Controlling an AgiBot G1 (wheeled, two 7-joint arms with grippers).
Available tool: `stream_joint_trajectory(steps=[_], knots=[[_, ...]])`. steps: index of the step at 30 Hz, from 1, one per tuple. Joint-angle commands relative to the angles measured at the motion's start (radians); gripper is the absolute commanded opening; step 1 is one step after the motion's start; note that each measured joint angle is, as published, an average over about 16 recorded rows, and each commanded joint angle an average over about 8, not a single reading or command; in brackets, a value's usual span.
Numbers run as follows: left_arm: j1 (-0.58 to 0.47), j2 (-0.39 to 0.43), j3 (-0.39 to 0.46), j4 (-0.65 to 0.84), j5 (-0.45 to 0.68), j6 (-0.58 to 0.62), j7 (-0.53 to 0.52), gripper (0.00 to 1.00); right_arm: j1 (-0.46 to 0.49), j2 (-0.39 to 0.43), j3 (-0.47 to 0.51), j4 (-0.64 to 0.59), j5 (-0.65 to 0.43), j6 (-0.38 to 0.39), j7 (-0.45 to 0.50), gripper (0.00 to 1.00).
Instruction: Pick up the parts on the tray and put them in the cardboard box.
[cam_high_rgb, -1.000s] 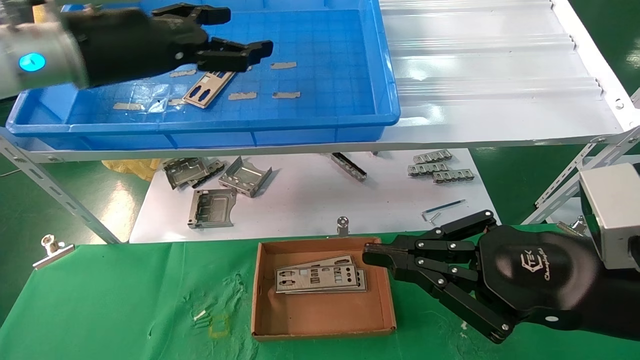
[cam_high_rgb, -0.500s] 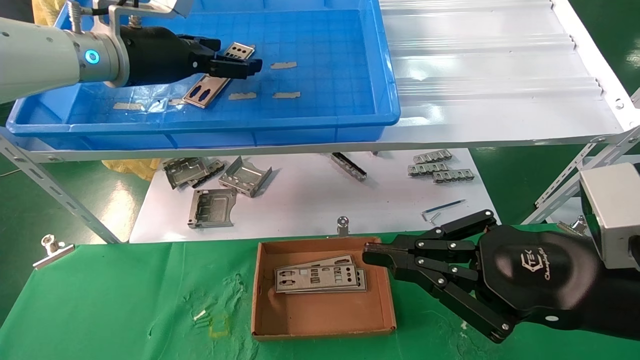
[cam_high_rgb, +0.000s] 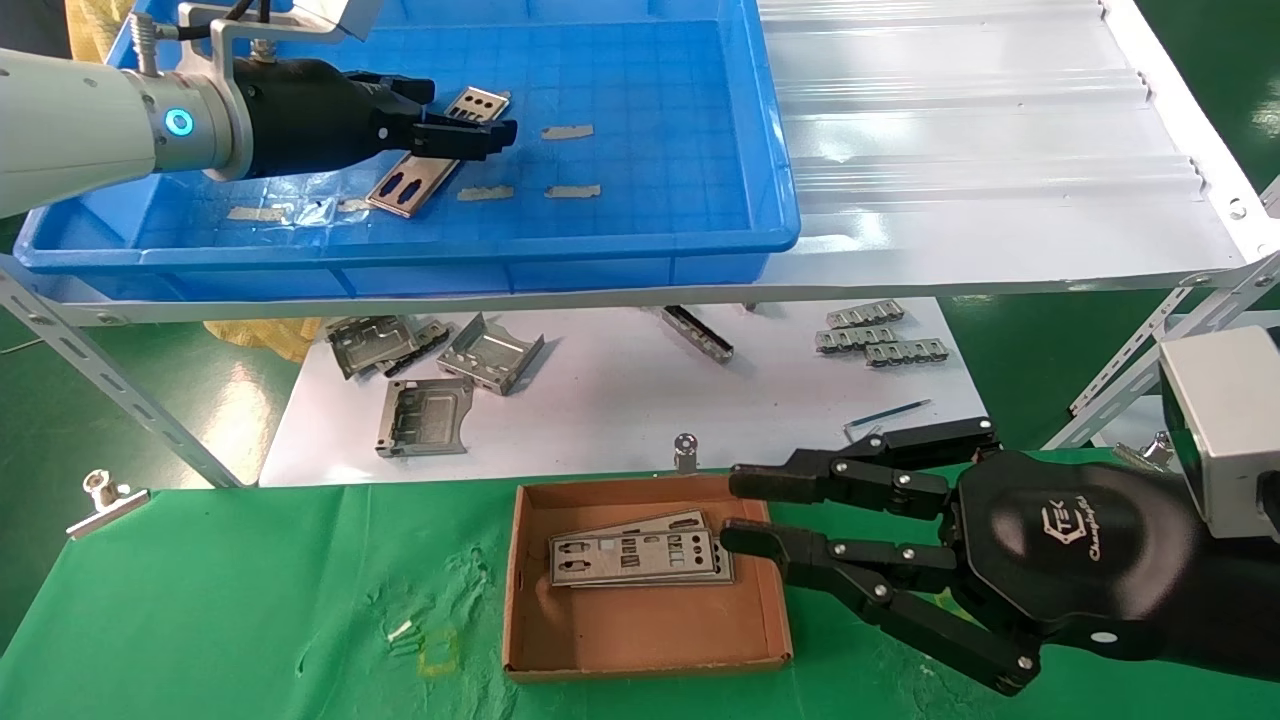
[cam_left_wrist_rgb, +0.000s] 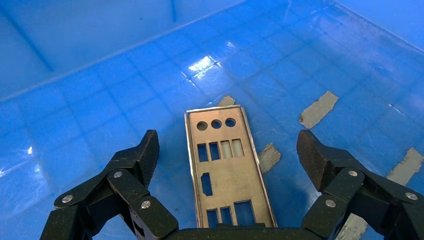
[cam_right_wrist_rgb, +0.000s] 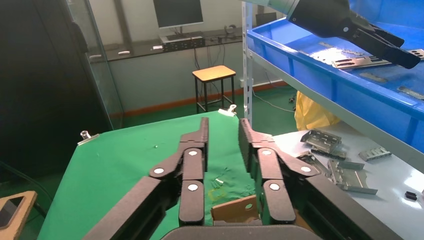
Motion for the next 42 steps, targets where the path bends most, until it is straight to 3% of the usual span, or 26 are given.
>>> stream_joint_trajectory(steps=[1, 7, 42], knots=[[-0.004, 0.003, -0.001, 0.016, -0.001, 0.002, 0.011, 0.73, 0.000, 0.000, 0.000, 0.000, 0.000, 0.000, 0.000, 1.00], [-0.017, 0.013, 0.005, 0.051, 0.008, -0.002, 0.017, 0.00, 0.000, 0.000, 0.000, 0.000, 0.000, 0.000, 0.000, 1.00], [-0.044, 0.025, 0.019, 0.107, 0.028, -0.003, -0.005, 0.00, 0.000, 0.000, 0.000, 0.000, 0.000, 0.000, 0.000, 1.00]])
